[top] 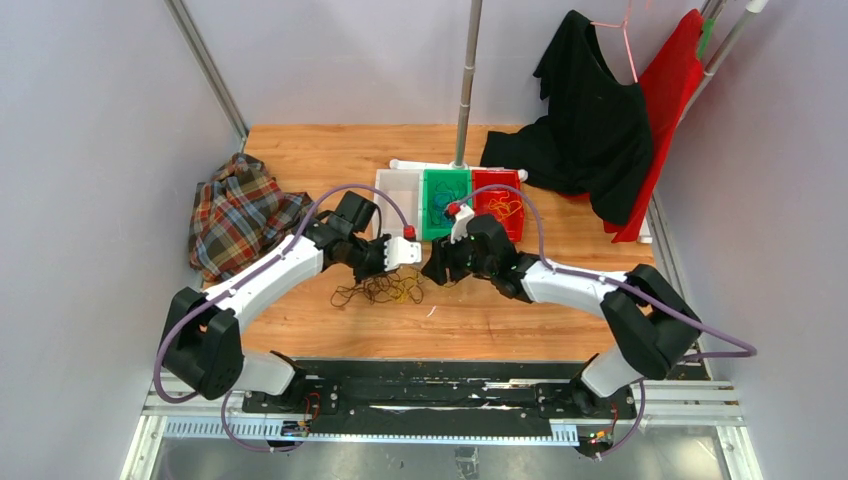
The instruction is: Untangle the cables
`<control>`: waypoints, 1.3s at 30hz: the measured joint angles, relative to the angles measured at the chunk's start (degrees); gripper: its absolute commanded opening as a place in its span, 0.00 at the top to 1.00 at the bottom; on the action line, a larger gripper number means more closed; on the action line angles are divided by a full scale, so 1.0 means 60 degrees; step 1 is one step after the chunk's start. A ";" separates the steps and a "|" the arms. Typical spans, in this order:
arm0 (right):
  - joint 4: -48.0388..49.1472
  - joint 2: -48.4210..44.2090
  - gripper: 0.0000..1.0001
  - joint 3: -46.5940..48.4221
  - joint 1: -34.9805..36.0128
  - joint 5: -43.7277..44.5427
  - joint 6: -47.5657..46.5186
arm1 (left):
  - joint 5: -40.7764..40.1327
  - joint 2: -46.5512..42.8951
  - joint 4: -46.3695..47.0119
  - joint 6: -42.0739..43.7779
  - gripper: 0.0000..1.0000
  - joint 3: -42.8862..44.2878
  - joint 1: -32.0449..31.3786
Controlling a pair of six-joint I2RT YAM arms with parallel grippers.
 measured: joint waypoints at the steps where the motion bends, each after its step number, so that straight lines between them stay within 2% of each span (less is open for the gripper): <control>1: 0.0044 0.0120 0.42 0.0007 0.0036 -0.0011 0.0011 | 0.0033 -0.0044 -0.0095 -0.0015 0.99 0.0022 0.0000; 8: 0.0590 0.0787 0.38 0.0299 0.0255 -0.0051 0.0222 | 0.0124 -0.0076 -0.0565 -0.0029 0.99 0.0047 0.0000; 18: 0.0681 0.1738 0.40 0.1344 0.0688 0.0022 0.0525 | 0.0149 -0.0091 -0.0714 -0.0091 0.99 0.0062 0.0000; 19: 0.0623 0.1778 0.42 0.1344 0.0758 0.0091 0.0539 | 0.0149 -0.0102 -0.0725 -0.0091 0.99 0.0062 0.0000; 22: 0.0397 0.1912 0.59 0.1344 0.0892 0.0368 0.0674 | 0.0149 -0.0200 -0.0729 -0.0098 0.99 0.0062 0.0000; 27: -0.0047 0.2073 0.97 0.1439 0.0984 0.0827 0.0962 | 0.0120 -0.0273 -0.0725 -0.0175 0.99 0.0062 0.0000; 33: -0.0634 0.1759 0.99 0.1570 0.0984 0.1610 0.1133 | -0.0047 -0.0481 -0.0721 -0.0197 0.99 0.0047 0.0000; 39: -0.0696 -0.0040 0.99 0.0827 0.0586 0.1942 0.1282 | -0.0849 -0.1166 -0.0608 -0.0076 0.99 -0.0623 0.0000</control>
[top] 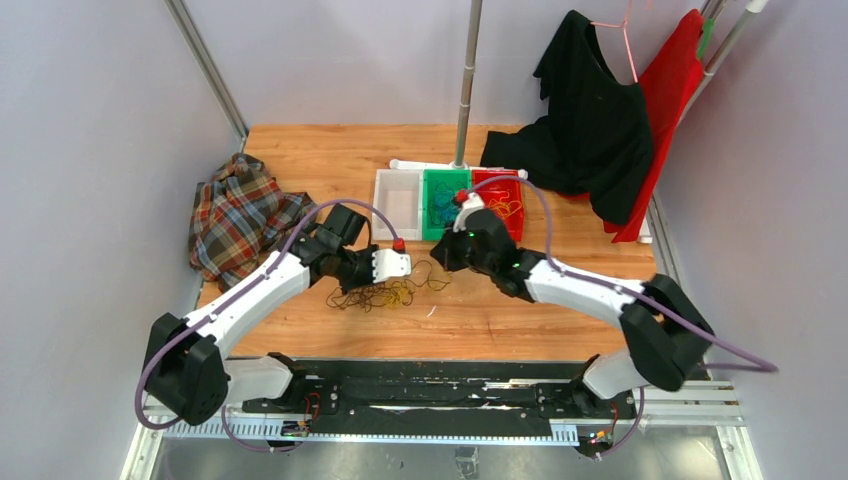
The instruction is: Untangle the cables
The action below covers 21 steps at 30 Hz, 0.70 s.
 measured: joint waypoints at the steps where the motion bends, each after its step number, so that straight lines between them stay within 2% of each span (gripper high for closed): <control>1: 0.0000 -0.0408 0.99 -0.0219 -0.0178 0.0033 0.0036 | -0.0157 -0.0135 0.0004 0.0029 0.99 -0.0146 0.0000; 6: 0.0007 -0.1461 0.99 -0.0736 -0.0510 0.0219 0.0036 | -0.0510 -0.0623 -0.0058 0.0022 0.99 -0.0572 0.0000; 7: 0.0015 -0.1479 0.96 -0.0783 -0.0452 0.0240 0.0022 | -0.0503 -0.0648 -0.0033 -0.0025 0.99 -0.0572 0.0000; 10: -0.0047 -0.1388 0.60 -0.0947 -0.0342 0.0251 -0.0040 | -0.0495 -0.0696 -0.0033 -0.0164 0.99 -0.0572 0.0000; 12: -0.0211 -0.1126 0.51 -0.0922 -0.0310 0.0335 -0.0120 | -0.0495 -0.0739 -0.0040 -0.0186 0.99 -0.0572 0.0000; 15: -0.0725 -0.0382 0.47 -0.0546 -0.0295 0.0608 -0.0386 | -0.0499 -0.0765 -0.0040 -0.0186 0.99 -0.0572 0.0000; 21: -0.1144 0.1147 0.48 0.0452 -0.0299 0.0586 -0.1107 | -0.0503 -0.0765 -0.0044 -0.0182 0.99 -0.0572 0.0000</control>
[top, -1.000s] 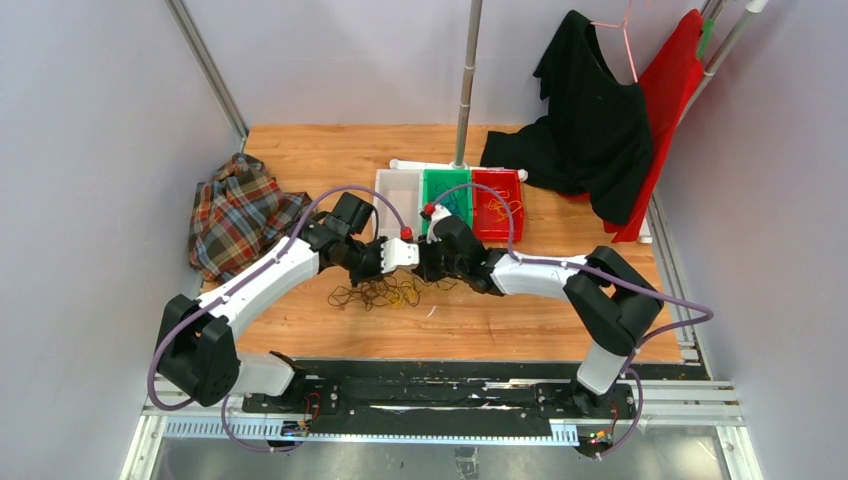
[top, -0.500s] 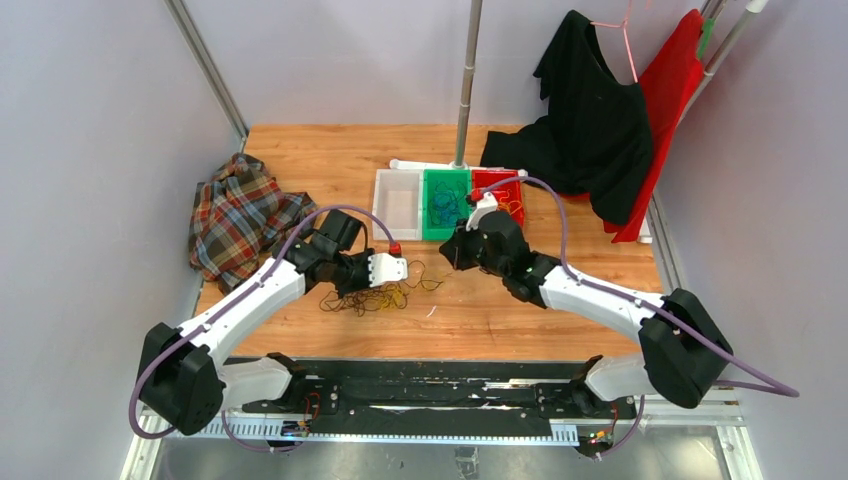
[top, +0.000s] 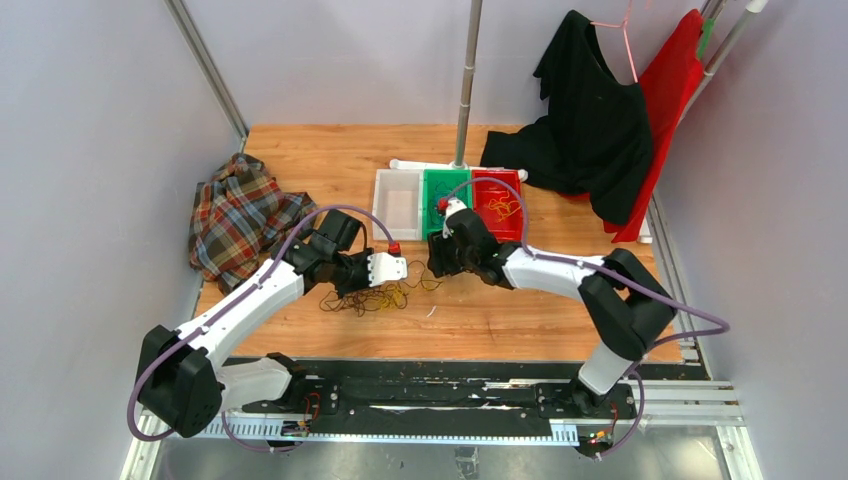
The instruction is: Untangle the cables
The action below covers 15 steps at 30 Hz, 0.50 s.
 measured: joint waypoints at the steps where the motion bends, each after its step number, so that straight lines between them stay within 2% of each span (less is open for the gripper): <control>1: -0.0044 0.0186 0.48 0.0149 0.0000 -0.0076 -0.0113 | -0.0004 0.0000 0.0000 0.0000 0.99 0.0000 0.0000; 7: -0.0244 0.1042 0.54 0.0729 0.0000 -0.0776 -0.0627 | -0.0080 0.0000 -0.0004 0.0044 0.99 0.0000 0.0000; 15: -0.0594 0.1402 0.89 0.0714 -0.0066 -0.1242 -0.0914 | -0.0153 0.0000 -0.0007 0.0098 0.99 0.0000 0.0000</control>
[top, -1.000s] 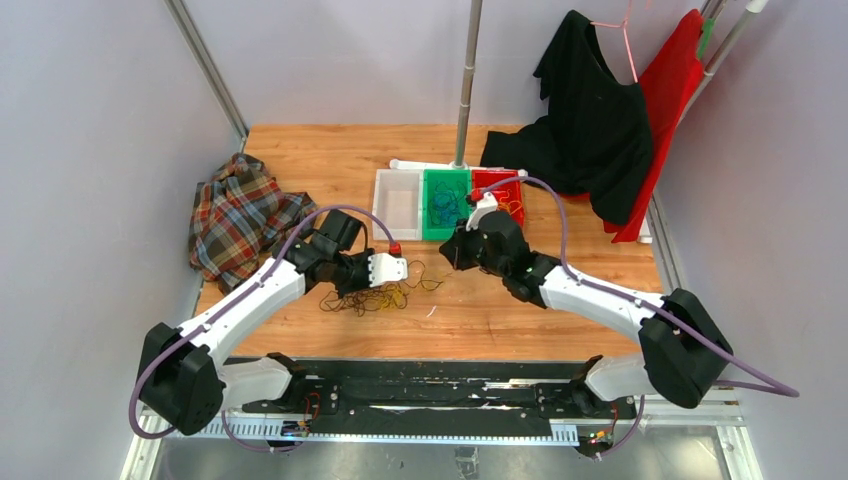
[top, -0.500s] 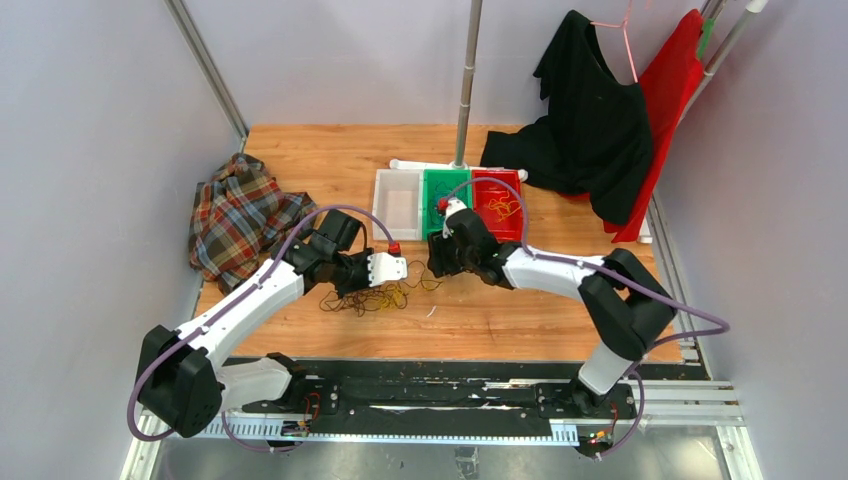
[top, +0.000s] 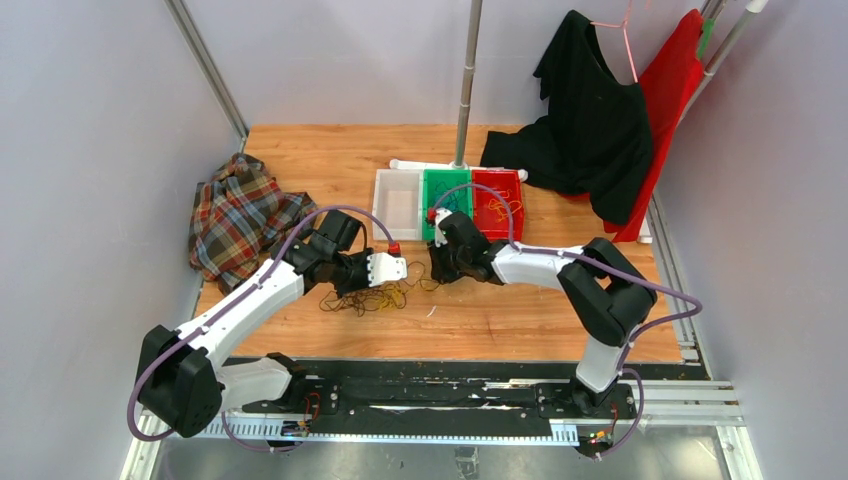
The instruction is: Untangle the cables
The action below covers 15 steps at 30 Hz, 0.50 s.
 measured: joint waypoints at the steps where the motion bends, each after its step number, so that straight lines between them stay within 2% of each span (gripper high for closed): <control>1: 0.0000 -0.0018 0.92 -0.0018 -0.0018 -0.0047 -0.0029 | -0.0015 0.0000 0.0000 0.0007 0.99 0.0000 0.0000; 4: -0.0007 -0.0262 0.99 -0.0178 -0.0189 -0.0106 0.0004 | -0.0157 0.0000 -0.0004 0.0047 0.99 0.0000 0.0000; 9: -0.0007 -0.1796 0.99 -0.0951 -0.1005 -0.0022 0.0255 | -0.0521 -0.0168 -0.0102 0.0226 0.99 -0.0018 0.0095; 15: -0.0251 -0.4350 0.99 -0.2091 -0.2237 0.1147 0.0576 | -0.0973 -0.0637 -0.0525 0.0780 0.99 -0.0051 0.1443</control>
